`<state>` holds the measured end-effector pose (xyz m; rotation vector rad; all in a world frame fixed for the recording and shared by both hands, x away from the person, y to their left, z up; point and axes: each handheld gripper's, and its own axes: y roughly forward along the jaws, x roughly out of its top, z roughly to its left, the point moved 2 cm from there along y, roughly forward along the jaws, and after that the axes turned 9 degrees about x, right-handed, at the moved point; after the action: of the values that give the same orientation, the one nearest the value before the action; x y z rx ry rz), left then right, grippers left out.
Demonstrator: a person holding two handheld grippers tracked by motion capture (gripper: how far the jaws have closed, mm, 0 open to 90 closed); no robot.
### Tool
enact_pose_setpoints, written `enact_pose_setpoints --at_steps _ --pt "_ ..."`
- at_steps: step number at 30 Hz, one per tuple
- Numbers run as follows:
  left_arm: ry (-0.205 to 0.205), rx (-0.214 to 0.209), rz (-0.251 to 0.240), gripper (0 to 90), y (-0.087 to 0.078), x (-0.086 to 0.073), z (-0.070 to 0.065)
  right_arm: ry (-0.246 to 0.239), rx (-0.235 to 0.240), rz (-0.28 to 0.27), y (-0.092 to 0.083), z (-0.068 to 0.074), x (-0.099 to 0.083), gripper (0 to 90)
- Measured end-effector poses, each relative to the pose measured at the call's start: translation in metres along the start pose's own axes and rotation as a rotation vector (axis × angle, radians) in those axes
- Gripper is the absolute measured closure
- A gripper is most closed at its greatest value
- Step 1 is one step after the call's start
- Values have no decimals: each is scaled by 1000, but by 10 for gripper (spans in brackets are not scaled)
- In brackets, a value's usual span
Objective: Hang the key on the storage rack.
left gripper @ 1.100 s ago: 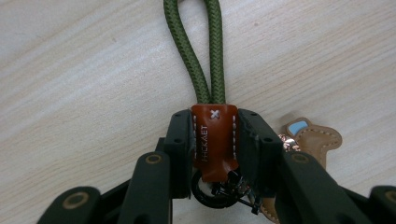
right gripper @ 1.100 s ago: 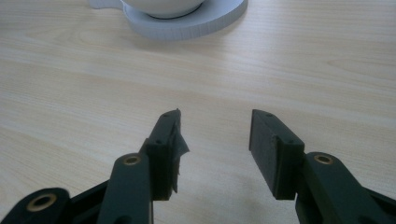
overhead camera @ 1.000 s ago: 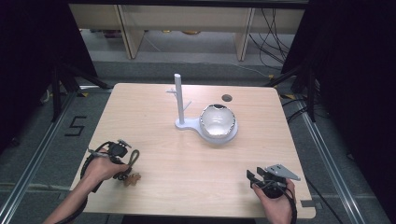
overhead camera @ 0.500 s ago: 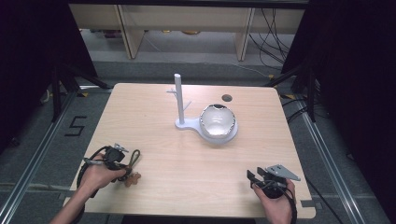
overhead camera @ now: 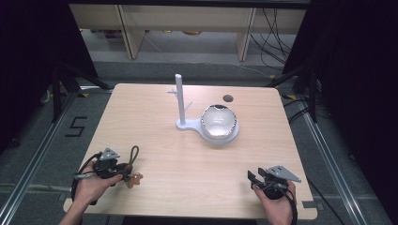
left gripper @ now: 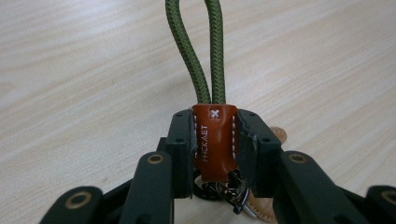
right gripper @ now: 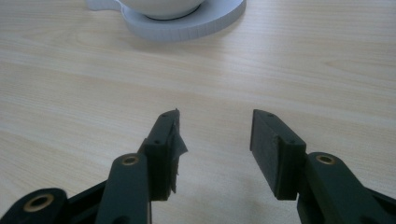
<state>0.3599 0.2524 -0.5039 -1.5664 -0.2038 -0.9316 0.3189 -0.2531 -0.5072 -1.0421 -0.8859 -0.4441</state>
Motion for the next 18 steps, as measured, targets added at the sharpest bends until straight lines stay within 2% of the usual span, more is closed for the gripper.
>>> enact_pose_setpoints --at_steps 1,2,3,5,7,8,10,11,12,13,14,15,16,17,18 --pt "-12 -2 -49 676 -2 0 -1 4 -4 -2 0 0 -1 535" --pt "-12 -2 -49 676 -2 0 -1 4 -4 -2 0 0 -1 535" --pt "-35 6 -94 676 -3 0 -2 3 0 -9 0 -1 -1 534" --pt "-20 5 -111 676 -5 0 -2 5 1 -11 1 -1 -1 535" --pt "-43 -1 -144 676 -5 0 -4 -2 8 -41 4 -3 -3 535" --pt "-40 8 -163 676 -6 0 -4 32 5 -41 4 0 -3 534" --pt "-47 17 -176 676 -7 0 -4 24 4 -28 3 0 -3 533" --pt "-86 15 -211 676 -7 1 -6 -8 20 -61 3 -3 -2 529" --pt "-95 22 -223 676 -7 2 -6 -8 20 -61 3 -3 -2 529" --pt "-94 24 -256 676 -8 4 -6 -16 26 -72 2 -4 -2 526" --pt "-94 24 -256 676 -8 4 -6 -16 26 -72 2 -4 -2 526" --pt "-108 19 -290 676 -9 6 -7 -19 6 -71 0 -5 -2 525" --pt "-109 23 -301 676 -10 8 -7 13 0 -64 0 -2 -2 524" --pt "-112 12 -319 676 -10 9 -7 25 15 -77 0 -1 -2 524" --pt "-112 12 -319 676 -10 9 -7 -17 14 -67 -2 -4 -1 524"
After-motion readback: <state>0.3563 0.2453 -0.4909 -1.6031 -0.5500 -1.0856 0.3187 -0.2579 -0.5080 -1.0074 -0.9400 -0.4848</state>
